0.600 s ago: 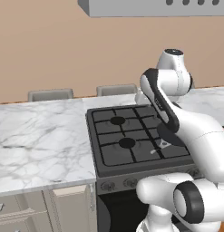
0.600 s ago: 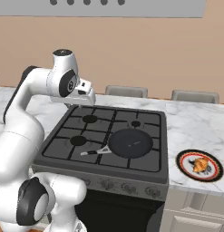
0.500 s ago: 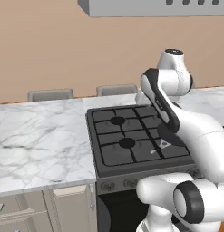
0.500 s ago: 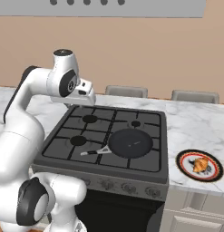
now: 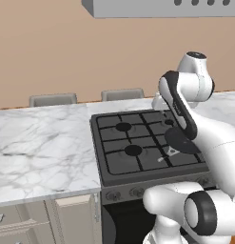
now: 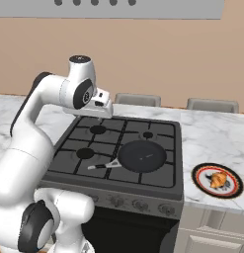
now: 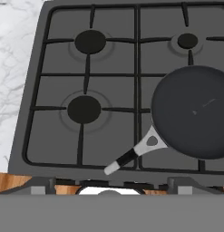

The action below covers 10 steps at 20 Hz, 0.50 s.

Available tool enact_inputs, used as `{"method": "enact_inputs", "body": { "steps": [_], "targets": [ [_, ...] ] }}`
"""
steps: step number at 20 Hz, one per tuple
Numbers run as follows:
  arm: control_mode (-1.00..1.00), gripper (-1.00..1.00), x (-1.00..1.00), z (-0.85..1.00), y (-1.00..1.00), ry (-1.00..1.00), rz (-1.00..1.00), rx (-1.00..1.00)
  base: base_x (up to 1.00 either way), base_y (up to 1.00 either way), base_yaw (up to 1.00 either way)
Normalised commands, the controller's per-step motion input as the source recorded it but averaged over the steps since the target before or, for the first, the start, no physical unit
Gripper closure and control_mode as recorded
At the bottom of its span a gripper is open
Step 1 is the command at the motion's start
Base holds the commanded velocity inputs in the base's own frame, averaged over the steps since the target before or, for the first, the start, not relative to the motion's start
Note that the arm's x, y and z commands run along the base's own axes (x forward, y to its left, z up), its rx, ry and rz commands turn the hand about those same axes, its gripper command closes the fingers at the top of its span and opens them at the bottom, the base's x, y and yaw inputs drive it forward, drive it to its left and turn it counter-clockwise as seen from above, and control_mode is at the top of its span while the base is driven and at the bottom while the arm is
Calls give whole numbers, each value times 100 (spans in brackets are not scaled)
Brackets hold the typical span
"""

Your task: Pick the croissant and place it on the pan. Then turn on the stove to warm the croissant.

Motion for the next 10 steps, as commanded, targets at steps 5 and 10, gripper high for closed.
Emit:
{"method": "enact_inputs", "body": {
  "steps": [5, 10],
  "targets": [
    [-100, -100, -10, 0, -33, 0, 0, 1, 0, 0, 0],
    [-100, -100, -7, 0, -34, 0, 0, 1, 0, 0, 0]
  ]
}}
